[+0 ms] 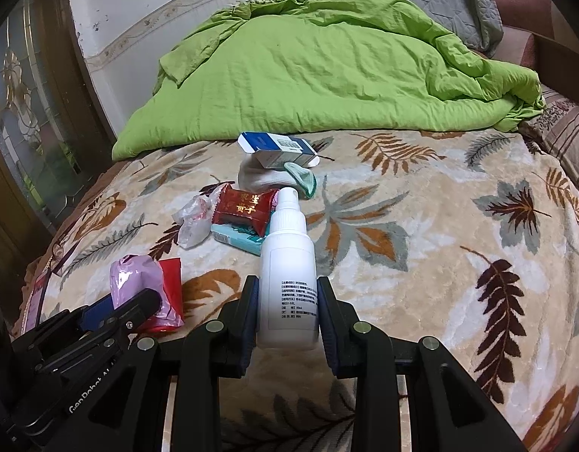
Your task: Collect trash
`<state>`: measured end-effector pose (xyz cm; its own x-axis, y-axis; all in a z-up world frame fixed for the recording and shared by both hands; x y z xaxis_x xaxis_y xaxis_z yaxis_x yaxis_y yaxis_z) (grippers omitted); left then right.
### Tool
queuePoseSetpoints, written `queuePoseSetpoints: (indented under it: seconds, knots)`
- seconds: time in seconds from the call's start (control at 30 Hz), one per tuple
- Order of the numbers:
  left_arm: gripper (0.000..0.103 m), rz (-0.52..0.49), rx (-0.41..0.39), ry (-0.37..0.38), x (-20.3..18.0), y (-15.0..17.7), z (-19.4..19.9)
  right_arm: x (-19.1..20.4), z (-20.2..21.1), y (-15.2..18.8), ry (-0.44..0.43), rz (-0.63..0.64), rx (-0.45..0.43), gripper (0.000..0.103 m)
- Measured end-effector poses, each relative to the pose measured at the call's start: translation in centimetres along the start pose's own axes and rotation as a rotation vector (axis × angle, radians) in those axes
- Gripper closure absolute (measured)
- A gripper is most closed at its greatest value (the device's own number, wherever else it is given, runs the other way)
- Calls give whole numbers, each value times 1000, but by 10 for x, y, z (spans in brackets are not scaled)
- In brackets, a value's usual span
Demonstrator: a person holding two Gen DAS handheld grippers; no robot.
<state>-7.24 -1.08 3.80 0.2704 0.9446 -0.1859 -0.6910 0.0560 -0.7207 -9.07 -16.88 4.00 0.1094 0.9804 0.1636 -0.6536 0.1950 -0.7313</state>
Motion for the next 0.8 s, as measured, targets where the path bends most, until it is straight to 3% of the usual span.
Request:
queuePoseSetpoints:
  seconds: [0.8]
  knots:
    - [73,9,-18,2,1,-2,4,3,3,-2,-27,2,-9,71]
Point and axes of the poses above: each gripper's, at about its wrist camera, not at the fingertips, and z roughly against the way its jaws point, x to its left, y to its underside, the point moved 3 cm from there along -z, roughly the way its jaws point, and after that the axes turned 6 degrees about y, right-handed, at the moved point
